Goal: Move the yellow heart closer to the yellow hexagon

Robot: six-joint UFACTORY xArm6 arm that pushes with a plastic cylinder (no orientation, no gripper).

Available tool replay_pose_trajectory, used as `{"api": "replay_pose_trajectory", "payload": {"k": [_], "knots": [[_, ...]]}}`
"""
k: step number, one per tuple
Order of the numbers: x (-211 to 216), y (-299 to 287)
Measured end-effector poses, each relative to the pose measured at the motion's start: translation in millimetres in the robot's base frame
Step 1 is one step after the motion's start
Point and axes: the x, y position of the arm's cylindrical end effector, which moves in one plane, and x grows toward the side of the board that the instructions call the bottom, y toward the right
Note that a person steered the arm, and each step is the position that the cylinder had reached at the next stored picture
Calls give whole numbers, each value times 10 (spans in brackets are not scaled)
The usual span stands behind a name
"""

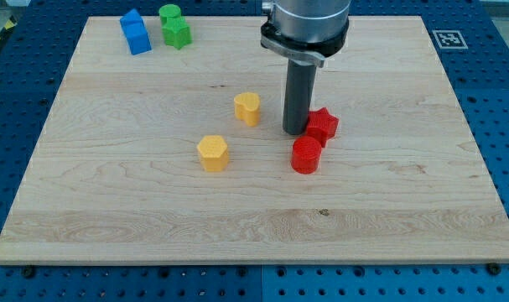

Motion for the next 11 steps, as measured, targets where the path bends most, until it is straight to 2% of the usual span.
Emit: {"api": "replay_pose_trajectory", "payload": {"k": [2,3,6,10,11], "knots": [[-464,-274],[-464,-554],[-491,-804],[-324,-835],[-482,-753]]}}
